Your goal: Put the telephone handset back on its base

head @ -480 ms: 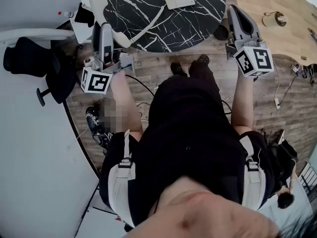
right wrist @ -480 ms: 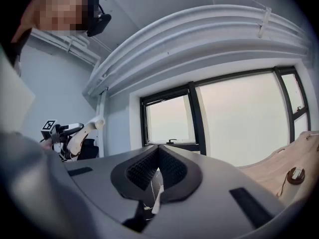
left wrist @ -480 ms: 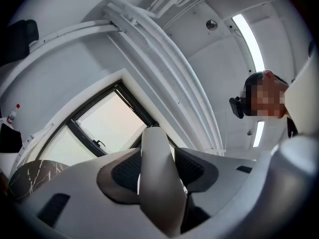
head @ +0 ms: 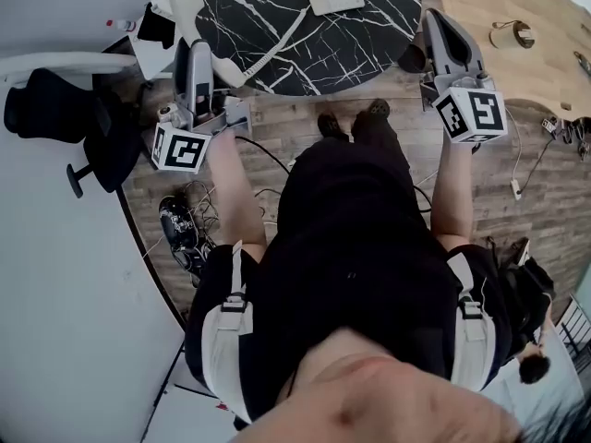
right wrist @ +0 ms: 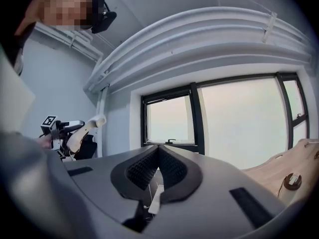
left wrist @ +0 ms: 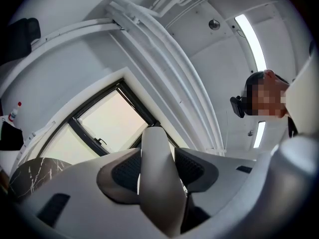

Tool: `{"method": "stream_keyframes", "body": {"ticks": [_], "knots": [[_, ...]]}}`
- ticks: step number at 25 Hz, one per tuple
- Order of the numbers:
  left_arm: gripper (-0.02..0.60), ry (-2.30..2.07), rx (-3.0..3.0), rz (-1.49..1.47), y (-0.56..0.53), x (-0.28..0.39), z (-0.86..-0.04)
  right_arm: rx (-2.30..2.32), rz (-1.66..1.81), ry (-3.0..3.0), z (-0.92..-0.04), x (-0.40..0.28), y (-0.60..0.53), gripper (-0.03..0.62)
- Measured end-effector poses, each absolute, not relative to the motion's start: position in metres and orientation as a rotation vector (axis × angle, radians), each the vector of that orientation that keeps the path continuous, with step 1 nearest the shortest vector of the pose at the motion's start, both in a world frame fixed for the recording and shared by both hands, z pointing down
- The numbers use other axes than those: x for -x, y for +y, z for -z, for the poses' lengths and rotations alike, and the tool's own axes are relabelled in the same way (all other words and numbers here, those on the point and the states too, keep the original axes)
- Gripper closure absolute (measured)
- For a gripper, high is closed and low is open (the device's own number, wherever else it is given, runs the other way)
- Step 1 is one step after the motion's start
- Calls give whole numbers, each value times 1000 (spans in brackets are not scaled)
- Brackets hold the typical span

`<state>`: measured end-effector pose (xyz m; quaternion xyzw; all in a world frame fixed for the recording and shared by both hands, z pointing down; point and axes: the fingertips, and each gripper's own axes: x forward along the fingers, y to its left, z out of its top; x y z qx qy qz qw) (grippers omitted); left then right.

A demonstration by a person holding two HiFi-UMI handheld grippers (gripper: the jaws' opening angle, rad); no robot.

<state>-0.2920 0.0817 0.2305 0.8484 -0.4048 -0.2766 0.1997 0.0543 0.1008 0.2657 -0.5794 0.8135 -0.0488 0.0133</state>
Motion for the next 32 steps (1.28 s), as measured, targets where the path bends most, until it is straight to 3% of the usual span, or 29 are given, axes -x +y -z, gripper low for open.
{"method": "stream_keyframes", "body": {"ticks": [16, 32], "knots": [[359, -1087, -2353, 674, 60, 249, -255, 1764, 158, 2631, -276, -47, 93, 565], [359, -1201, -2323, 598, 4, 190, -264, 1572, 222, 2707, -283, -65, 4, 565]]}}
